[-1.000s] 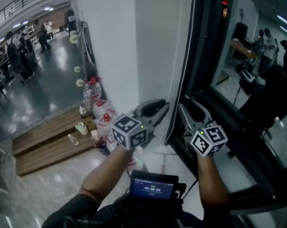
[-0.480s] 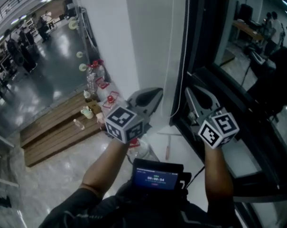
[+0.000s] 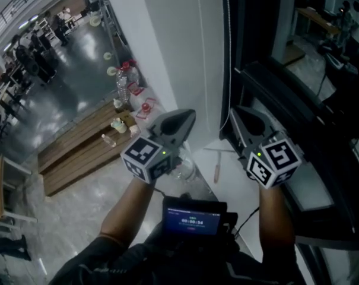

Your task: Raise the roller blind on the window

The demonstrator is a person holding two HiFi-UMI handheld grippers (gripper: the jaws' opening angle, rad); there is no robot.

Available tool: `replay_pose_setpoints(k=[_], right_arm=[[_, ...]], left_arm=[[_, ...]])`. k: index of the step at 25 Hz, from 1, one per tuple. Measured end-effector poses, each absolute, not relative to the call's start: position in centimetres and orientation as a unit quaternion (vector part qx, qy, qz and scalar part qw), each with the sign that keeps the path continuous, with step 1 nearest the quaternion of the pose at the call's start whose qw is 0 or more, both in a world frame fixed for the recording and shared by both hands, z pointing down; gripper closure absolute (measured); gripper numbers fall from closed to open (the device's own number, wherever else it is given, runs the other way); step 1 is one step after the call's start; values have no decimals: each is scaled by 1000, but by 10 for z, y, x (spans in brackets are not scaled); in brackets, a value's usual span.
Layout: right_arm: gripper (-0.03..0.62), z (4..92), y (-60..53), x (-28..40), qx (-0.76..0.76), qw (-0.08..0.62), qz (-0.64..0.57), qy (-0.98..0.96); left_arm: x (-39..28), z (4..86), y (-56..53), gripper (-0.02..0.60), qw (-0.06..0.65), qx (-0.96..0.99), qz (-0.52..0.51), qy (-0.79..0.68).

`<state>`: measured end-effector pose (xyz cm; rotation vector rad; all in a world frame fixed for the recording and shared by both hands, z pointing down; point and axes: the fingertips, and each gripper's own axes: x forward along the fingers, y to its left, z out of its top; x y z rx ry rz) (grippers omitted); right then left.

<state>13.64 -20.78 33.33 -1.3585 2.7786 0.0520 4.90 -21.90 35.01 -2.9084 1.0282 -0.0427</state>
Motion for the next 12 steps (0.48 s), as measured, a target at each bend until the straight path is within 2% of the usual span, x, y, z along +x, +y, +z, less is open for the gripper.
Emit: replay_pose_setpoints(k=[12], right_arm=[[576,343,-193,115,-449,36,-1,893]], left_arm=[[8,360,-200,589,5,-940,-1,342]])
